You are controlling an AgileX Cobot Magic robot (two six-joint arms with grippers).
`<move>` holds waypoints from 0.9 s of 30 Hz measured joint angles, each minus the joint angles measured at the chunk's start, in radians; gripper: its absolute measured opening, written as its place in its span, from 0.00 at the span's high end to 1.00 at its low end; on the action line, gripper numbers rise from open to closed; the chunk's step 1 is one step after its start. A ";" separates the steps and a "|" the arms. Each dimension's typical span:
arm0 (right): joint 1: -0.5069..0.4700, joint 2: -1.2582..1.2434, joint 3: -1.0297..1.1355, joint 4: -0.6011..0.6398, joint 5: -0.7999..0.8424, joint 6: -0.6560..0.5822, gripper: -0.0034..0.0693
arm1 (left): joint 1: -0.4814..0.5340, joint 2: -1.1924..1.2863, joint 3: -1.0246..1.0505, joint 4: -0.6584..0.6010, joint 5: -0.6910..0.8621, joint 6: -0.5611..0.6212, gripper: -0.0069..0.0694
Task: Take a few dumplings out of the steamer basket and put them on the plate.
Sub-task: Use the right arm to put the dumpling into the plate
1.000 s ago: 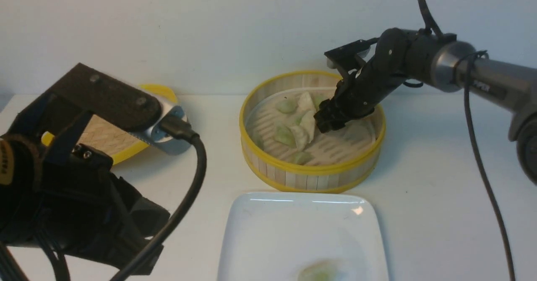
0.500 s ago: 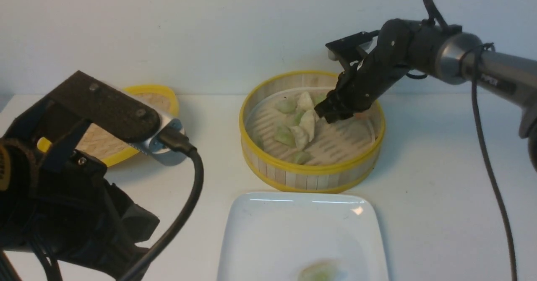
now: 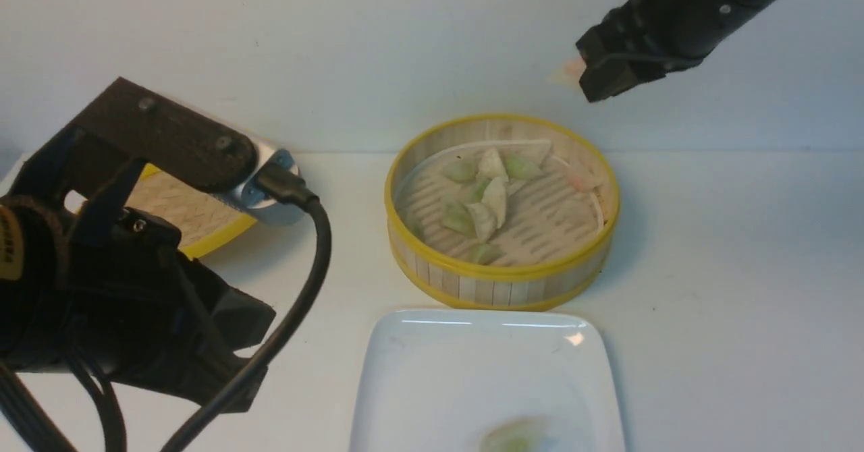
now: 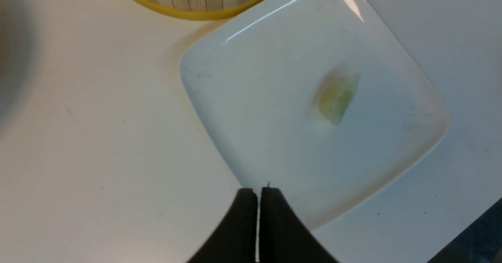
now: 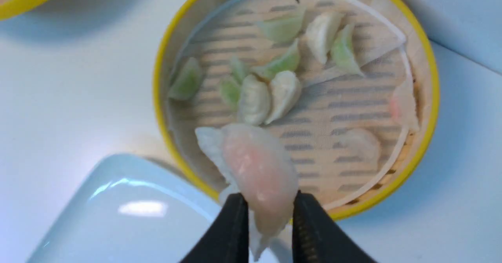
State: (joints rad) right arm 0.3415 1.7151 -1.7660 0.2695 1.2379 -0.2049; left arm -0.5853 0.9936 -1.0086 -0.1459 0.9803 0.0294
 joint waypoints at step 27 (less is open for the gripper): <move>0.306 0.032 0.724 0.025 -0.561 0.007 0.40 | 0.001 0.000 0.000 -0.046 -0.022 0.000 0.92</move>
State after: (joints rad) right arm 0.6476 1.7471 -1.0415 0.2944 0.6765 -0.1977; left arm -0.5844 0.9936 -1.0086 -0.1915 0.9582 0.0294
